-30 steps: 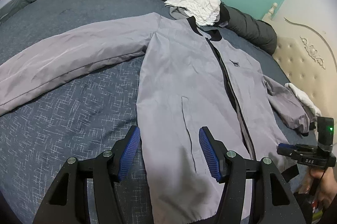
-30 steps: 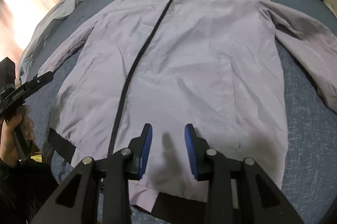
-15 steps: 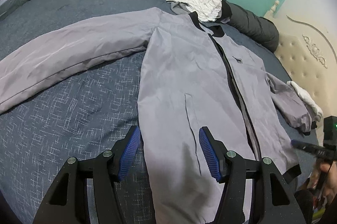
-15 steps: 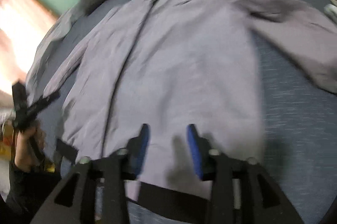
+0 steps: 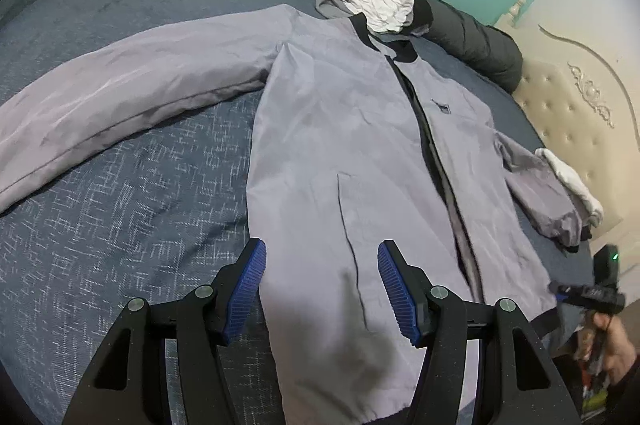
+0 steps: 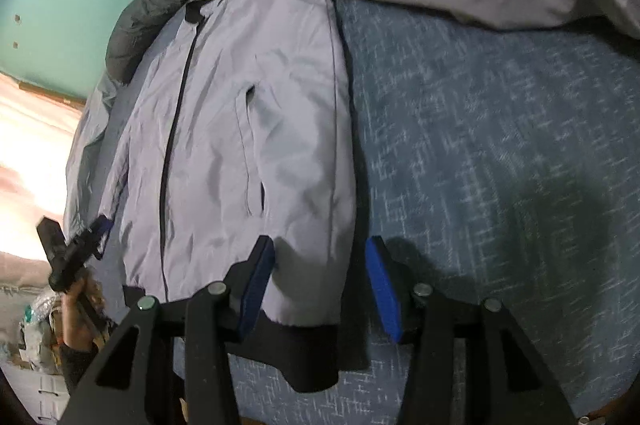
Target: Fold clothes
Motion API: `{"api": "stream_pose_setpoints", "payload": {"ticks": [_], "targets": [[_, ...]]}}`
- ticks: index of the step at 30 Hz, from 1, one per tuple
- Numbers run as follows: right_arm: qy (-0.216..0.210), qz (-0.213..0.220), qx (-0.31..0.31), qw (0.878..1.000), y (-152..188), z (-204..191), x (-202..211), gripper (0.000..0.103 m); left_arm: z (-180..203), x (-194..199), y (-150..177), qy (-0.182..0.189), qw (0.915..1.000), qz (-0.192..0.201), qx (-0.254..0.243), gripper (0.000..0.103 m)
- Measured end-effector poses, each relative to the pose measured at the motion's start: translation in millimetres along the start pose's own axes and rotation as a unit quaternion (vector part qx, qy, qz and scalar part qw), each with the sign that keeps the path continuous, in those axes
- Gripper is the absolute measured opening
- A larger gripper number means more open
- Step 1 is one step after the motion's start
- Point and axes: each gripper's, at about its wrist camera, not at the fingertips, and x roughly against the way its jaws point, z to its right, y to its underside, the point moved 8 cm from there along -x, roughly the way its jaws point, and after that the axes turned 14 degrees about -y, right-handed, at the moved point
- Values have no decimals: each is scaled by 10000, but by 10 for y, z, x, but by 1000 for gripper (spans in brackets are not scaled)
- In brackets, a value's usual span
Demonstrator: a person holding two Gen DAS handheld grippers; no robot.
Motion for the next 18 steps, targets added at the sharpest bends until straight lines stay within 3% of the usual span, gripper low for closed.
{"api": "stream_pose_setpoints", "payload": {"ticks": [3, 8, 14, 18], "targets": [[243, -248, 61, 9994, 101, 57, -119, 37, -11, 142, -72, 44, 10000, 22, 44, 62], [92, -410, 103, 9991, 253, 10, -205, 34, -52, 416, -143, -53, 9999, 44, -94, 62], [-242, -191, 46, 9995, 297, -42, 2, 22, -136, 675, -131, -208, 9991, 1, -373, 62], [-337, -150, -16, 9993, 279, -65, -13, 21, -192, 719, -1, -31, 9991, -234, -360, 62]]}}
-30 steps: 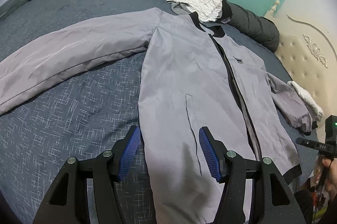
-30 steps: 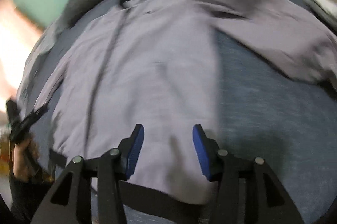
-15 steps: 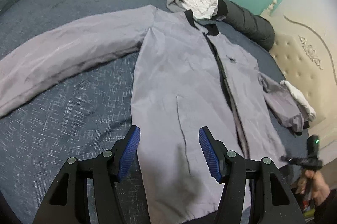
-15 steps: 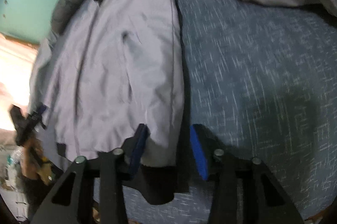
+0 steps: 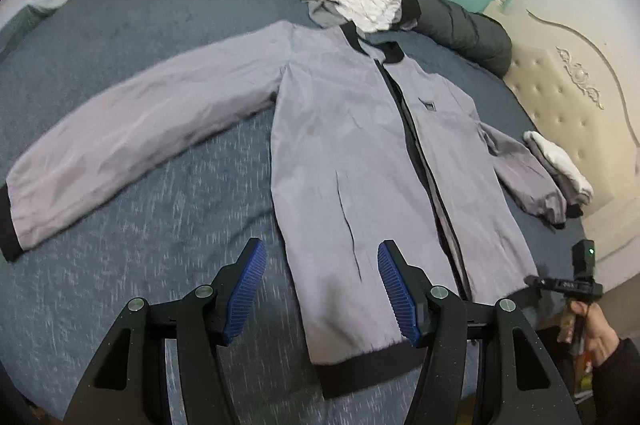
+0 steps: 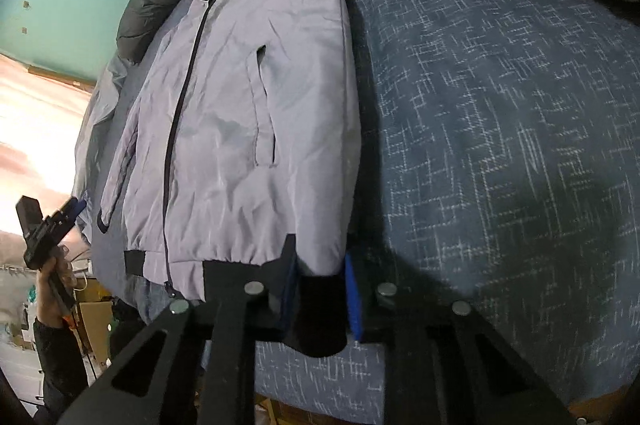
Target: Fold clothes
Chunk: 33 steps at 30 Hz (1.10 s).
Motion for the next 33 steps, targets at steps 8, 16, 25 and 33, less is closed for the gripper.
{"api": "stream_pose_setpoints", "payload": {"ticks": [8, 16, 25, 33], "targets": [[-118, 82, -242, 9996, 16, 20, -4, 31, -56, -351, 563, 152, 9962, -859, 74, 62], [-331, 202, -395, 9985, 29, 37, -7, 31, 43, -738, 920, 106, 9903, -1387, -10, 62], [-214, 193, -129, 9995, -3, -29, -48, 27, 256, -814, 1019, 471, 9881, -1460, -149, 27], [78, 306, 448, 9985, -61, -221, 117, 11, 304, -396, 870, 620, 9910, -1129, -367, 12]]}}
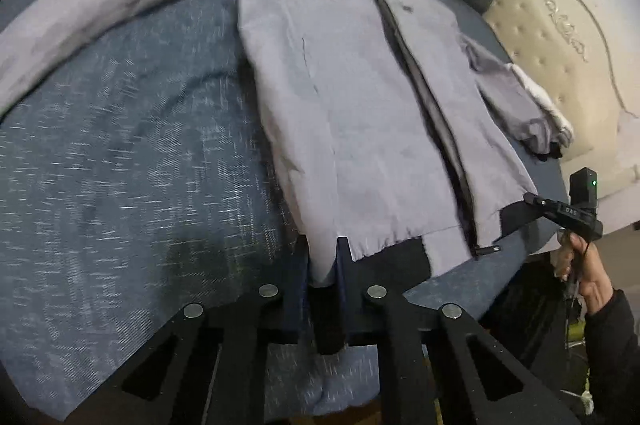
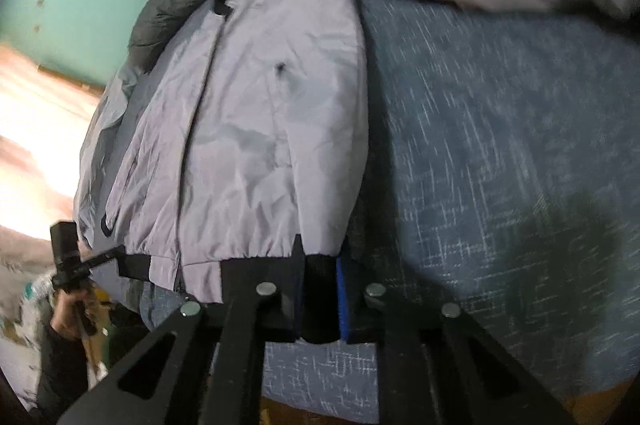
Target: Fold clothes
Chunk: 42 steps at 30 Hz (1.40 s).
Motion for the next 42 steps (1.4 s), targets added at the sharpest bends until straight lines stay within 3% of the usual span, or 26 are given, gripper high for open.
{"api": "stream_pose_setpoints", "payload": {"ticks": [8, 12, 16, 19, 21, 28, 32, 36, 42], "targets": [[343, -287, -182, 9988, 163, 196, -168, 11, -90, -222, 159, -228, 9991, -342, 51, 13], [640, -324, -5, 9974, 120, 166, -113, 24, -101, -267, 165, -278, 9988, -398, 115, 19], [896, 69, 242, 9957, -71, 74, 192, 26, -131, -46, 65, -382, 9991, -136, 128, 45], [781, 469, 383, 9951, -258, -69, 364, 27, -187, 159, -87, -576, 9980, 198, 192, 47], [472, 525, 511, 9962, -379, -239, 298, 27, -166, 264, -246, -677, 9964, 451, 235, 47], [-5, -19, 963, 9954, -543, -815, -543, 27, -30, 285, -565, -725, 9924, 961, 271, 47], [13, -396, 1253, 9913, -595, -1073, -1078, 27, -93, 189, -642, -586, 9921, 1016, 454, 47], [84, -707, 1482, 9864, -610, -1249, -1500, 17, -92, 105, -699, -514, 9895, 1177, 661, 47], [183, -986, 1548, 9828, -574, -1316, -1882, 15, -95, -102, -749, -251, 9847, 1387, 1026, 48]]}}
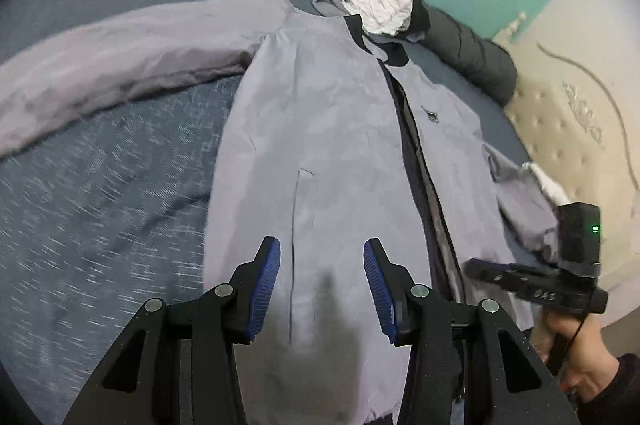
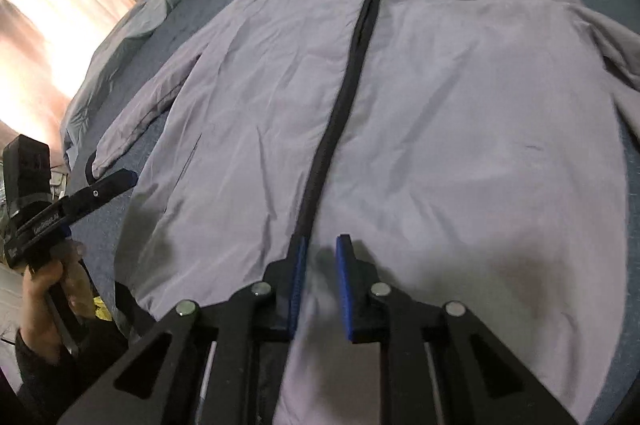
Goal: Fold clothes
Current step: 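Release the hem with the right tool and hover over the flat jacket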
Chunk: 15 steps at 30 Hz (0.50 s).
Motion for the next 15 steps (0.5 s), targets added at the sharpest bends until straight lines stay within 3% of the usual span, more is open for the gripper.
{"api": "stream_pose_setpoints", "payload": {"ticks": [7, 12, 15], "targets": [[254, -356, 150, 9989, 46, 4, -334, 15, -98, -176, 39, -17, 10000, -40, 75, 48], [105, -273, -87, 9995, 84, 65, -336, 15, -140, -192, 22, -3, 9999, -4, 124, 48], [-28, 28, -116, 9999, 81, -15, -111, 15, -131, -188, 30, 14, 10000, -3, 83, 48]]}}
